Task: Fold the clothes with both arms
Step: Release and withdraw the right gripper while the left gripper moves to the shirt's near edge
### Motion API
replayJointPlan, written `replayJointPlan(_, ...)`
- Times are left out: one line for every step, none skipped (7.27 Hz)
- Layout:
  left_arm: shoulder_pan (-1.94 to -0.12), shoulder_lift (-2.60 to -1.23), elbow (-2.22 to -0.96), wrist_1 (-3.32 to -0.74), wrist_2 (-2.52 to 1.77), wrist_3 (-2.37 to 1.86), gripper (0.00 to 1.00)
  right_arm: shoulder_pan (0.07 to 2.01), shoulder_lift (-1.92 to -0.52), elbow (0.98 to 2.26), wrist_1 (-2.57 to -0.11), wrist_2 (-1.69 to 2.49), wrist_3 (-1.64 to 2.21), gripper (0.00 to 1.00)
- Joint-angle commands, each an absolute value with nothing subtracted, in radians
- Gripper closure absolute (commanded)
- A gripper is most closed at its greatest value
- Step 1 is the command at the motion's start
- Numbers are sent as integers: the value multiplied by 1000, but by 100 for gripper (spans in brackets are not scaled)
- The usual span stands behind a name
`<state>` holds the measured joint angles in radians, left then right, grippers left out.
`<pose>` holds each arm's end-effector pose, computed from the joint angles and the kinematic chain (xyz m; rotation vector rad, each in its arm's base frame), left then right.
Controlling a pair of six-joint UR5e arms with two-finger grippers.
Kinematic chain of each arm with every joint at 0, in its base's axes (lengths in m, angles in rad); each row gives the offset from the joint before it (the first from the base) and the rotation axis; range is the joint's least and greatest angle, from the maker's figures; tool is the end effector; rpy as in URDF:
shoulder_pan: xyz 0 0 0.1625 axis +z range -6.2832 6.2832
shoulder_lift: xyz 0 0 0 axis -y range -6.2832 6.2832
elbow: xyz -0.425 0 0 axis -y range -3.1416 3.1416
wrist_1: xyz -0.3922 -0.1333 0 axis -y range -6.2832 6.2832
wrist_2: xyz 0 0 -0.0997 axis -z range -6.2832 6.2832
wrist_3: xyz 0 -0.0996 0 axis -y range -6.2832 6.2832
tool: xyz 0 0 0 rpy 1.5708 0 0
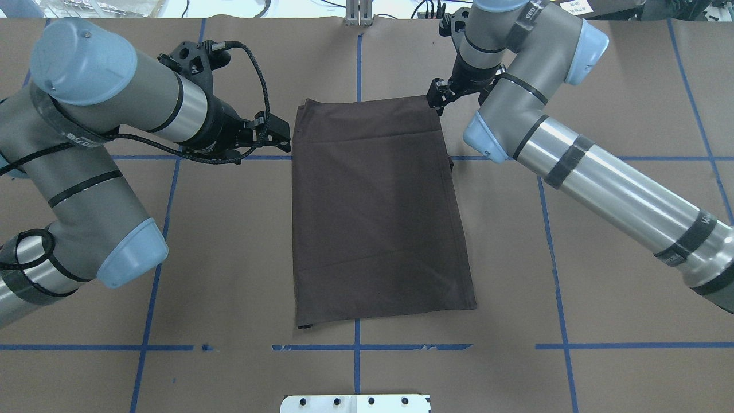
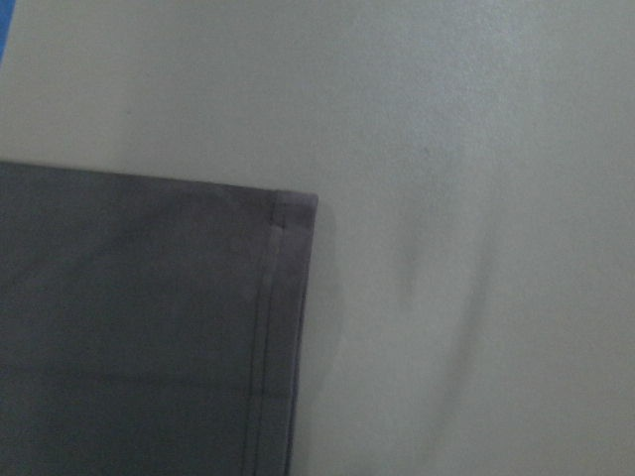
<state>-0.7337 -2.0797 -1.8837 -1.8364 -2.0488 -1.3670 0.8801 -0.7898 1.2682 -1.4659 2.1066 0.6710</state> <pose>0.3861 -0.4659 0.1992 0.0981 1.1436 -0.2108 -0.4319 -0.6520 0.3004 0.1147 -0.7628 -0.1749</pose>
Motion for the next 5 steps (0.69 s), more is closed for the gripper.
replayJointPlan(-614, -2042, -1908, -1835, -1970, -1617, 0, 859, -966, 1592, -1592, 2137, 754, 0)
replayJointPlan(-527, -2033, -1914, -1819, -1891, -1722, 0, 823, -1039, 1723, -1618, 2137, 843, 0)
replayJointPlan(-421, -2028, -1920, -1780, -1791, -1835, 0, 790, -1107, 1818, -1618, 2137, 912, 0)
replayJointPlan(-335, -2034, -1921, -1710, -1716, -1911, 0, 766, -1152, 1875, -1609, 2135, 966, 0)
replayJointPlan(-289, -2036, -1919, -1688, -1688, -1951, 0, 735, -1167, 1914, -1608, 2119, 1012, 0)
